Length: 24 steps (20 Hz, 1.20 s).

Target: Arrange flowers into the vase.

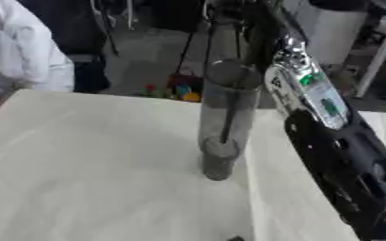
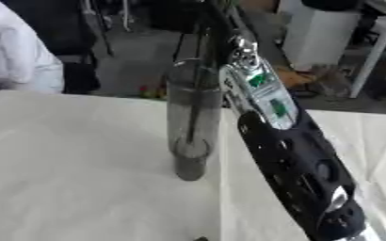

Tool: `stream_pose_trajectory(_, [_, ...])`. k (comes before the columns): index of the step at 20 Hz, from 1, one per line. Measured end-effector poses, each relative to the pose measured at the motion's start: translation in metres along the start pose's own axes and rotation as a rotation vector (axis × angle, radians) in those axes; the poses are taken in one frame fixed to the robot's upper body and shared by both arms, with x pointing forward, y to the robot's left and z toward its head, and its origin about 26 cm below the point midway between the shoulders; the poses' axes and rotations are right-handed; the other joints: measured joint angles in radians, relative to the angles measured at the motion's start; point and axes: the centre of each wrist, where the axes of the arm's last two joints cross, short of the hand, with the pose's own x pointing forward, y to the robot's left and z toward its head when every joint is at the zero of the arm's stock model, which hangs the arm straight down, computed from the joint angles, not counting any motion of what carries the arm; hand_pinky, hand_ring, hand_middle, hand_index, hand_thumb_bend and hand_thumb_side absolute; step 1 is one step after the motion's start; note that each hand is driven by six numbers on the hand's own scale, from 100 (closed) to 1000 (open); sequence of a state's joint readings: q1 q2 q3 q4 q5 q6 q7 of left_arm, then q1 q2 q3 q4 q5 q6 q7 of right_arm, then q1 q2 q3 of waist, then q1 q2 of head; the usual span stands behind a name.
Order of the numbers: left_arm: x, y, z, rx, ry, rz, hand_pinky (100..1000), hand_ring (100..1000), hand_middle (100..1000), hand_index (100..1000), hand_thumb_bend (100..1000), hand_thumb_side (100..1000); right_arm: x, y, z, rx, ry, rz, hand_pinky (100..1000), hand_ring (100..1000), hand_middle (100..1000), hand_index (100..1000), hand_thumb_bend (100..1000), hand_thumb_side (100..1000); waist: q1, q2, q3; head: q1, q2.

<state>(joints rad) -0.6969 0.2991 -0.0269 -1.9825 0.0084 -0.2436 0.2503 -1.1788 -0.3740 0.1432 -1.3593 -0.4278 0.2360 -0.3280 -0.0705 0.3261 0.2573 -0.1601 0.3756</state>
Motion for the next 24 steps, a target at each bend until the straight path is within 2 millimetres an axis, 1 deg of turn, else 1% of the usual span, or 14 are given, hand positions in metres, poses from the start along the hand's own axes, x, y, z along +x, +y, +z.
stream_pose_trajectory(3, [0.000,0.000,0.000,0.000,0.000,0.000,903,995,909,1000,148,1000,-0.001,0.000,0.001,-0.002,-0.011,0.012,1000,811,631,146,535,698,0.000,0.000,-0.003,0.001,0.000])
stream_pose_trajectory(4, [0.000,0.000,0.000,0.000,0.000,0.000,903,995,909,1000,146,1000,-0.003,0.000,0.001,-0.003,-0.017,0.020,1000,808,628,183,528,699,0.000,0.000,-0.003,0.001,-0.001])
stream_pose_trajectory(6, [0.000,0.000,0.000,0.000,0.000,0.000,903,996,909,1000,145,1000,-0.004,0.000,0.002,-0.007,-0.033,0.038,1000,807,627,218,522,703,0.000,0.001,-0.004,0.001,-0.003])
stream_pose_trajectory(13, [0.000,0.000,0.000,0.001,0.000,0.001,903,996,909,1000,143,1000,-0.010,-0.003,0.002,-0.028,-0.058,0.114,1000,805,627,293,497,715,0.000,0.002,-0.004,0.005,-0.008])
stream_pose_trajectory(20, [0.000,0.000,0.000,0.001,0.000,0.001,903,997,909,1000,141,1000,-0.013,-0.004,0.003,-0.044,-0.102,0.173,988,801,621,291,498,717,0.000,0.005,-0.005,0.006,-0.008])
stream_pose_trajectory(23, [0.000,0.000,0.000,0.001,0.000,0.002,903,998,909,1000,141,1000,-0.014,-0.005,0.003,-0.049,-0.131,0.206,971,792,606,290,513,719,0.000,0.006,-0.005,0.007,-0.008])
stream_pose_trajectory(24, [0.000,0.000,0.000,0.001,0.000,0.002,903,998,909,1000,140,1000,-0.014,-0.005,0.003,-0.052,-0.141,0.221,968,789,597,276,501,714,0.000,0.006,-0.006,0.008,-0.008])
